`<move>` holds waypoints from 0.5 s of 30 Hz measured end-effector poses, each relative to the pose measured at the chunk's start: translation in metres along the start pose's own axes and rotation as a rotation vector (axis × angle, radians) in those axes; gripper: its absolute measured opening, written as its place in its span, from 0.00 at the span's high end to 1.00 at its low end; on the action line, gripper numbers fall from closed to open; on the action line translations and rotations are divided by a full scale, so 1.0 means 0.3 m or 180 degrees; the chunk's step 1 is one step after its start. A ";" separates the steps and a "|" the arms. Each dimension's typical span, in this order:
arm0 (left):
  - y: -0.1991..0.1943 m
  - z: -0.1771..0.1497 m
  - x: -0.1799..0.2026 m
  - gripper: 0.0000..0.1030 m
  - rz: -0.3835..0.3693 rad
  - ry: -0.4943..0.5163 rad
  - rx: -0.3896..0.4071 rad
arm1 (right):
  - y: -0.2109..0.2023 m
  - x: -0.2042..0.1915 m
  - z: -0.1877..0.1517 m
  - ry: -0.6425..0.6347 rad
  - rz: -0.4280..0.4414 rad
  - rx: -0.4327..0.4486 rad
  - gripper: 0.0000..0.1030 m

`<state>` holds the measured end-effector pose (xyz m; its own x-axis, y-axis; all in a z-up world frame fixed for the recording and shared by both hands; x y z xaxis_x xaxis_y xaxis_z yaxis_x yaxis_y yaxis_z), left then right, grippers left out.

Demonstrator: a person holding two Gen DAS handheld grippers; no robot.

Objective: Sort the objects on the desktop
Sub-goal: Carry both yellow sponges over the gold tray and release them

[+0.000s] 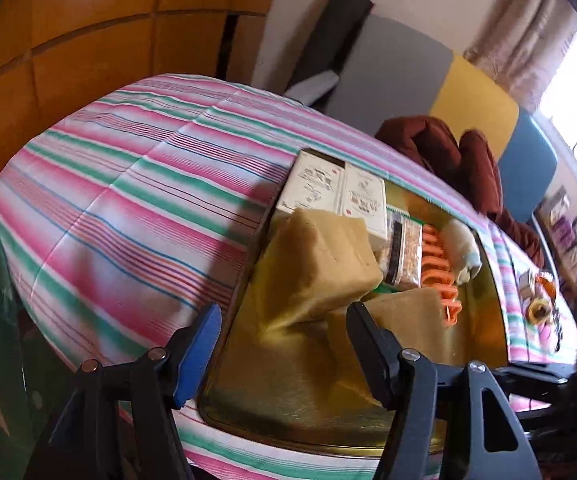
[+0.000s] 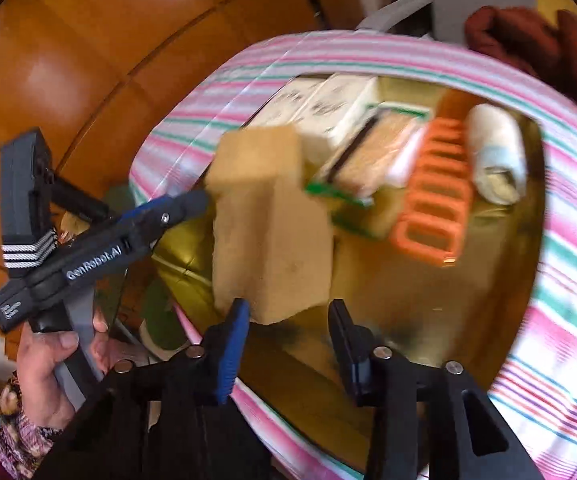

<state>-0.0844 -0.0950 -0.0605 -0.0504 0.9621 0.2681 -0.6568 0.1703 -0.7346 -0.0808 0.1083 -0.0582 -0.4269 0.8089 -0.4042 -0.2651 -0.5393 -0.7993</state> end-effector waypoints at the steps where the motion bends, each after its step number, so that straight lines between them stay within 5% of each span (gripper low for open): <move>1: -0.012 0.003 -0.013 0.36 0.0012 -0.0063 0.0047 | 0.019 -0.011 0.006 -0.0023 0.0011 -0.0005 0.63; 15: -0.182 0.061 -0.157 0.36 0.0074 -0.0680 0.0625 | 0.174 -0.198 0.080 -0.0167 0.0872 -0.0127 0.56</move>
<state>-0.0600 -0.1534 -0.0217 -0.2109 0.8950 0.3931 -0.7856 0.0841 -0.6130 -0.0900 0.0266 -0.0653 -0.5223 0.6206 -0.5849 -0.0998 -0.7256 -0.6808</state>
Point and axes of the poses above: each gripper's, at about its wrist camera, not at the fingertips, and y roughly the way its jaws point, x to its right, z to its top, the point moved 5 cm from there along y, roughly the way its jaws point, and after that the axes turned 4 degrees about x, right-handed, at the moved point
